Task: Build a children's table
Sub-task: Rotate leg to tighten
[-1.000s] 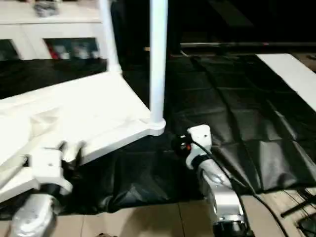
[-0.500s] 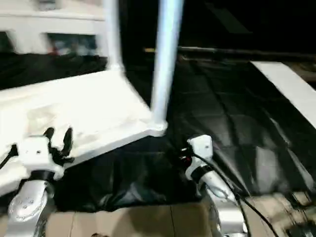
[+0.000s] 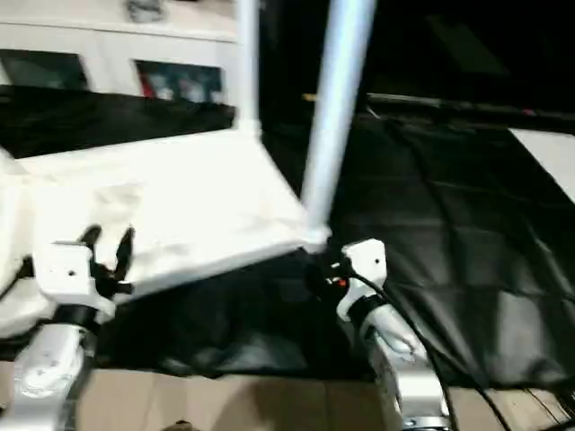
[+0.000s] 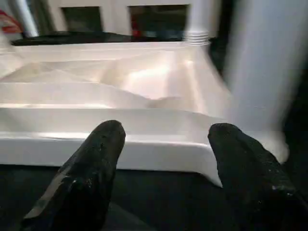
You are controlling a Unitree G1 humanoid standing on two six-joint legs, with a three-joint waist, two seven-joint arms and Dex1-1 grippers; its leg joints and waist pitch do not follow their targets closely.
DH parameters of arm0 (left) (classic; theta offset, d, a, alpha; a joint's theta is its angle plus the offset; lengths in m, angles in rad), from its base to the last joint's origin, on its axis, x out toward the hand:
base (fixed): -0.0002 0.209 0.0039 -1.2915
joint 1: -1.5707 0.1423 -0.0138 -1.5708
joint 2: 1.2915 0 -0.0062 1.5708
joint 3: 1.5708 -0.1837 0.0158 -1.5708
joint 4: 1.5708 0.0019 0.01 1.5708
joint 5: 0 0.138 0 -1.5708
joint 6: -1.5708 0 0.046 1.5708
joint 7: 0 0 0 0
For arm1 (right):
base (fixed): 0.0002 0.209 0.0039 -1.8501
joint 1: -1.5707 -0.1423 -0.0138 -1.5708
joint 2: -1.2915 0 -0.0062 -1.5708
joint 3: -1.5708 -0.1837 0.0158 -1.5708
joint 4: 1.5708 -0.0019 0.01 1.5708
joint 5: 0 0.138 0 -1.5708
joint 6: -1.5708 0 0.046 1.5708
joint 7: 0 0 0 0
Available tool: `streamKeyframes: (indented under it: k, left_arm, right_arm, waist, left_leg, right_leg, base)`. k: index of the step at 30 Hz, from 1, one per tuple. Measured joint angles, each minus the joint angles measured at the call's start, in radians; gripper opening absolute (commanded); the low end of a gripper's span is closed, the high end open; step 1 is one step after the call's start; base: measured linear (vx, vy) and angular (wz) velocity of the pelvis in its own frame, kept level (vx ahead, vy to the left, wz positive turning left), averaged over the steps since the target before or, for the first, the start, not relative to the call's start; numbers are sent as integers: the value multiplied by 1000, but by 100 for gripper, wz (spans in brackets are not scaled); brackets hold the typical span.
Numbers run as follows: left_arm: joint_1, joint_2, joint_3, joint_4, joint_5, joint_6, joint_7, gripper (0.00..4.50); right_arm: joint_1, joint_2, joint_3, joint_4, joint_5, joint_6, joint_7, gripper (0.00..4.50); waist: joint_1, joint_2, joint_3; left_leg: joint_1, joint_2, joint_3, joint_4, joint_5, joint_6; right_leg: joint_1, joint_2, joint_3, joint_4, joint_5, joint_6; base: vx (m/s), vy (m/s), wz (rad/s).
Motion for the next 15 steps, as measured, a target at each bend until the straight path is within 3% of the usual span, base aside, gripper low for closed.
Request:
streamKeyframes:
  k: [3,5,10,15]
  left_arm:
    - [3,-2,-3,-2,-3,3,-2,237]
    - [16,-4,-8,-5,-2,7,-2,237]
    - [39,-25,-43,-9,-2,7,0,237]
    - [39,-24,-59,-10,32,7,13,237]
  right_arm:
    - [0,-3,-1,0,0,0,-4,316]
    - [0,-5,-3,0,2,-2,-1,316]
    - [-4,-11,-4,20,5,-4,19,316]
    - [-22,-25,9,45,-10,-13,18,316]
  waist:
    - [-10,-3,-1]
    - [-20,-7,-3]
    - [-33,-22,-5]
    - [-46,-30,-3]
  left_leg:
    - [2,-6,19,-1,-3,5]
    - [6,-13,23,-8,-3,5]
    - [8,-13,21,-19,-3,5]
    - [8,-13,20,-30,-3,4]
  right_leg:
    - [-2,1,30,-5,-2,6]
    - [-2,0,43,-9,-7,15]
    - [-10,0,42,-13,-15,29]
    - [-14,0,38,-13,-15,30]
  base:
    - [-12,111,9]
    - [-6,36,3]
    - [0,0,0]
    - [0,0,0]
